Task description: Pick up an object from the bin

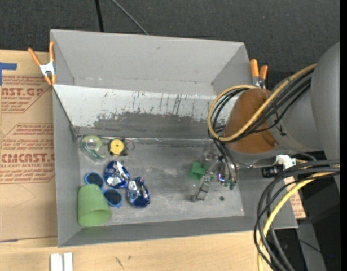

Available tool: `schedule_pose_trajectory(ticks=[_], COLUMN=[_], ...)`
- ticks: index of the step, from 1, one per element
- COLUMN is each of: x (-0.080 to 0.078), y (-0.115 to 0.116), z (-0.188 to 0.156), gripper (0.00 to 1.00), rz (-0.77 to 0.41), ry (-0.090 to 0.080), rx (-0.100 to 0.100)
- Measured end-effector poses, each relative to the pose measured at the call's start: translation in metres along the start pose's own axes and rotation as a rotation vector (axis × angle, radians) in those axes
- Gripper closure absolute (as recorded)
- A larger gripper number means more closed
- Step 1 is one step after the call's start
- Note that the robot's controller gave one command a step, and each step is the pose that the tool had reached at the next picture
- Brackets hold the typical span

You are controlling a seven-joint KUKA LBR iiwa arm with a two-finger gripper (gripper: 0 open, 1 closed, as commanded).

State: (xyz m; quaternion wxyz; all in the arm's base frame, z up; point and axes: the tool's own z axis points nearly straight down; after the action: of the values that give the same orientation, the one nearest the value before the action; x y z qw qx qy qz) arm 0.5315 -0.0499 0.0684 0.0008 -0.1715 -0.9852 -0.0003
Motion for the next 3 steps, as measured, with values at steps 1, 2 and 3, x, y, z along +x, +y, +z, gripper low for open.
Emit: schedule_pose_trajectory(ticks=[1, 2, 3], x=[0.0, 0.0, -0.001], y=[0.0, 0.001, 0.002], z=[0.0, -0.035, -0.045], gripper=[1.0, 1.0, 1.0], rz=[0.0, -0.001, -0.001], ry=[0.0, -0.005, -0.003], rx=[0.001, -0.002, -0.001])
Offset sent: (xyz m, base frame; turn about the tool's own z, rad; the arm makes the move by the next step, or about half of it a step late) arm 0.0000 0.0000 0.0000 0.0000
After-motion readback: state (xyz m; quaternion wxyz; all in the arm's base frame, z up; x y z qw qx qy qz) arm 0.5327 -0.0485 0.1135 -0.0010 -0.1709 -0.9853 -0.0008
